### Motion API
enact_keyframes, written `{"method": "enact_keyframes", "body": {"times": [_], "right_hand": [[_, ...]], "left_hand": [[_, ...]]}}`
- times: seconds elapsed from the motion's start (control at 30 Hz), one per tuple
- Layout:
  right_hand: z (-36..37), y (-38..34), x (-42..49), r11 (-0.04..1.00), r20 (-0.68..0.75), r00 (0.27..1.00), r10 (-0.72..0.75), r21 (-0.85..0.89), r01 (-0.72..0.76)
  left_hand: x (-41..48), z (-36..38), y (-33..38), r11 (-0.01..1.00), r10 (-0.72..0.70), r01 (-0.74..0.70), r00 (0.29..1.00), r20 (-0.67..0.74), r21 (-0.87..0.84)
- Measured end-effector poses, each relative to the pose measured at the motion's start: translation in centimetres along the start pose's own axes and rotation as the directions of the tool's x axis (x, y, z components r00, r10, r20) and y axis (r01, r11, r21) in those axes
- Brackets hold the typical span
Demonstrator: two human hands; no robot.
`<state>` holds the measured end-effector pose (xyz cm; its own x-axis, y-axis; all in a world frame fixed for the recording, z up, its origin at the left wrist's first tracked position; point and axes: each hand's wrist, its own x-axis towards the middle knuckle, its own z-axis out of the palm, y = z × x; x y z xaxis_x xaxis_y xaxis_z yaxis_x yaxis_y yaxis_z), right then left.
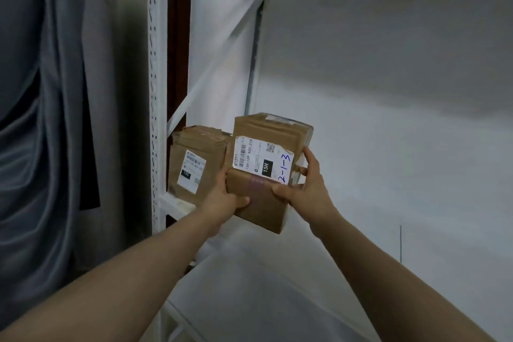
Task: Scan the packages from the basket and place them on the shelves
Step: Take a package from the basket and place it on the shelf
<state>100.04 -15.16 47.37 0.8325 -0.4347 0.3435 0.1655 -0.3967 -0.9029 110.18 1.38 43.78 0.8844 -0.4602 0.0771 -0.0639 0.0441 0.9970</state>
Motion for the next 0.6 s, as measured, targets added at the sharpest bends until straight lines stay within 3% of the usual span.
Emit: {"method": "enact_keyframes", "body": {"times": [0.17, 0.3, 0.4, 0.5, 0.57, 0.6], "right_hand": [[1.1, 6.0, 2.4, 0.989, -0.029, 0.998, 0.056, -0.139, -0.059], [2.7, 9.4, 3.6, 0.950, -0.033, 0.970, 0.241, -0.196, -0.242], [4.4, 10.1, 4.7, 0.914, 0.013, 0.939, 0.343, -0.234, -0.331], [5.5, 10.9, 6.3, 0.885, 0.028, 0.910, 0.415, -0.244, -0.396], [6.0, 11.0, 7.1, 0.868, 0.015, 0.892, 0.452, -0.240, -0.436], [6.3, 10.9, 7.5, 0.859, 0.009, 0.883, 0.469, -0.236, -0.454]], "left_hand": [[4.7, 0.6, -4.0, 0.970, -0.068, 0.047, 0.995, 0.079, 0.236], [7.3, -0.3, -5.0, 0.830, -0.046, -0.005, 0.996, 0.077, 0.558], [8.6, -1.5, -3.6, 0.610, 0.238, -0.092, 0.969, -0.071, 0.787], [10.5, -3.3, -0.9, 0.408, 0.589, -0.309, 0.808, 0.011, 0.859], [12.0, -4.9, 1.2, 0.323, 0.683, -0.387, 0.727, 0.071, 0.864], [13.0, -5.8, 2.0, 0.311, 0.653, -0.388, 0.750, 0.101, 0.867]]}}
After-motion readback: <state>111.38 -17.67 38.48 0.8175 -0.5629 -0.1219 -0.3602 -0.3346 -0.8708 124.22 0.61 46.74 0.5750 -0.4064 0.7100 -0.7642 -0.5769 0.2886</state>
